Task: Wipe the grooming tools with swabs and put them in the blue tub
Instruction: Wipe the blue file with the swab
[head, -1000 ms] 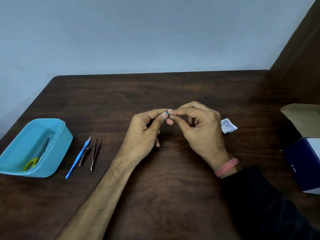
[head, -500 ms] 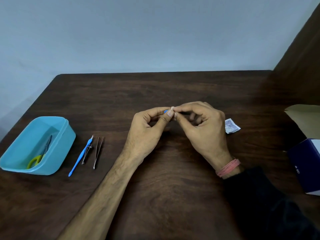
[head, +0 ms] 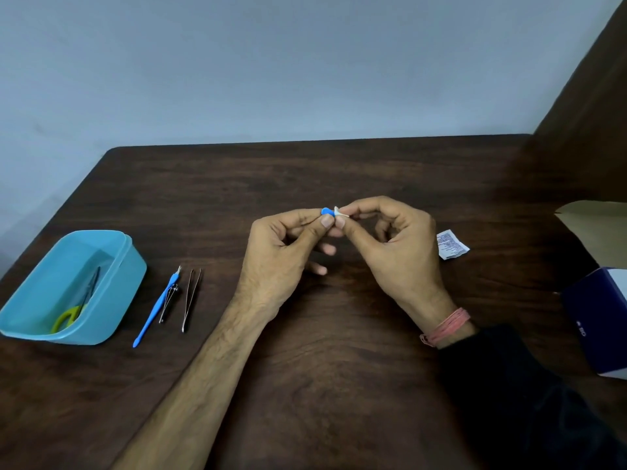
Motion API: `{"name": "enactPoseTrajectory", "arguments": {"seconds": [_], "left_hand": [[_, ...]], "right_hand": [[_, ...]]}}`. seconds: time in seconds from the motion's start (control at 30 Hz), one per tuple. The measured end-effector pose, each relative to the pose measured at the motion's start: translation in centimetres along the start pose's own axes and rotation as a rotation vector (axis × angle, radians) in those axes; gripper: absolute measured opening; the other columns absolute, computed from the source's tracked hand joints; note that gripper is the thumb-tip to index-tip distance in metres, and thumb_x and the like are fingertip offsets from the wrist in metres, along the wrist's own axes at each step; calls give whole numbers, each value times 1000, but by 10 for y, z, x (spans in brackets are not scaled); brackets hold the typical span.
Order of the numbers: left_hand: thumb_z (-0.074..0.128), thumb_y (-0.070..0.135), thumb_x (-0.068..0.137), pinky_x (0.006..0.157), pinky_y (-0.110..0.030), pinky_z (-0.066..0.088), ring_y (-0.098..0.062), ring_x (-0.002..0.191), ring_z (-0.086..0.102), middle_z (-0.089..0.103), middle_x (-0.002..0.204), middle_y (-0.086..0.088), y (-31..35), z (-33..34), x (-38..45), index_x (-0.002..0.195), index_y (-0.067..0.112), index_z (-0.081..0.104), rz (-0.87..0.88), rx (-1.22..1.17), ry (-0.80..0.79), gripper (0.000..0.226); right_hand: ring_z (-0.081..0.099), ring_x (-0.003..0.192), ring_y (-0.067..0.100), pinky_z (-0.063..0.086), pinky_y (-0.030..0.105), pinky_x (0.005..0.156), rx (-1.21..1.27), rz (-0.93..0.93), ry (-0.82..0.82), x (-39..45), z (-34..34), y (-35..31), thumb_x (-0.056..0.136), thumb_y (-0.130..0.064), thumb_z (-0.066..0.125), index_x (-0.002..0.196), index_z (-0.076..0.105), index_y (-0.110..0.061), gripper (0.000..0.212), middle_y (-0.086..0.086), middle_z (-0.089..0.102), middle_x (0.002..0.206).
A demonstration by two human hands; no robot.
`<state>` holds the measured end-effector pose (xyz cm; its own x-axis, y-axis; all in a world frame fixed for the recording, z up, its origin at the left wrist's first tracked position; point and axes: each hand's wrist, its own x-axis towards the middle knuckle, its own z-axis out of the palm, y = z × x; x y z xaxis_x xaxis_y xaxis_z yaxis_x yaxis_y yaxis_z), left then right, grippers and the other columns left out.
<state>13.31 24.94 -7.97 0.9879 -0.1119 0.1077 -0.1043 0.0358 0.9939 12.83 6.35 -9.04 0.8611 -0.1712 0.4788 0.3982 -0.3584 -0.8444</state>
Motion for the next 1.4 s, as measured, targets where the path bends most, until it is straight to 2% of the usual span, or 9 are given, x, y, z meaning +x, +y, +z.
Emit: {"name": "enactPoseTrajectory", "arguments": {"seconds": [0.13, 0.27, 0.37, 0.43, 0.57, 0.73, 0.9, 1.1, 1.4], "left_hand": [[75, 24, 105, 48, -32, 58, -14, 64, 62, 78, 101, -3, -4, -1, 1, 119, 22, 86, 103, 138, 64, 17], [76, 23, 106, 65, -42, 69, -12, 90, 69, 65, 117, 3, -5, 1, 0, 144, 35, 74, 167, 241, -48, 40], [74, 17, 107, 86, -41, 69, -16, 113, 76, 75, 132, 10, -5, 1, 0, 154, 31, 65, 193, 289, -117, 50], [69, 16, 110, 87, -37, 68, -11, 123, 74, 74, 143, 14, -3, 1, 0, 154, 27, 65, 159, 263, -127, 45], [72, 16, 108, 88, -41, 69, -10, 113, 80, 84, 122, 10, -3, 2, -2, 138, 23, 77, 83, 207, -45, 32], [82, 19, 101, 103, -49, 64, -12, 102, 83, 87, 99, 4, -5, 4, -3, 117, 22, 82, 47, 187, 11, 16], [80, 17, 103, 106, -53, 62, -13, 107, 82, 87, 105, 6, -6, 3, -2, 119, 24, 84, 72, 189, -27, 18], [73, 13, 107, 88, -43, 69, -14, 112, 79, 85, 110, 8, -6, 1, -1, 120, 24, 85, 85, 173, -11, 21], [72, 14, 108, 82, -32, 66, -16, 107, 79, 85, 104, 5, -9, 0, 0, 115, 24, 86, 74, 189, -6, 19]], "right_hand": [[43, 54, 32, 40, 36, 52, 84, 54, -23, 1, 0, 0, 94, -23, 90, 100, 85, -26, 9, -11, 84, 96], [57, 66, 51, 49, 52, 58, 180, 78, 2, 3, 2, 2, 95, -19, 89, 100, 84, -23, 7, -2, 84, 94], [58, 61, 39, 46, 38, 57, 218, 95, -29, 1, 4, 0, 97, -17, 88, 100, 83, -18, 6, -3, 85, 92], [61, 61, 41, 46, 43, 58, 234, 115, -40, 0, 4, -1, 96, -16, 87, 100, 83, -17, 5, -1, 85, 89], [72, 65, 39, 55, 56, 61, 201, 82, -27, 0, 4, 1, 96, -16, 87, 100, 83, -19, 6, -1, 84, 87], [43, 49, 11, 37, 28, 50, -8, -6, 8, -1, 1, 3, 92, -18, 90, 100, 87, -26, 12, -16, 78, 85], [46, 48, 17, 38, 25, 50, -58, -31, 22, -2, 0, 1, 95, -18, 87, 105, 86, -26, 13, -13, 81, 98], [48, 49, 17, 35, 16, 55, -173, -132, -22, -3, -1, -1, 94, -13, 87, 102, 87, -24, 13, -21, 72, 88], [49, 48, 18, 38, 21, 54, -234, -181, -53, -3, -3, -1, 94, -16, 86, 99, 87, -24, 10, -17, 76, 92]]}}
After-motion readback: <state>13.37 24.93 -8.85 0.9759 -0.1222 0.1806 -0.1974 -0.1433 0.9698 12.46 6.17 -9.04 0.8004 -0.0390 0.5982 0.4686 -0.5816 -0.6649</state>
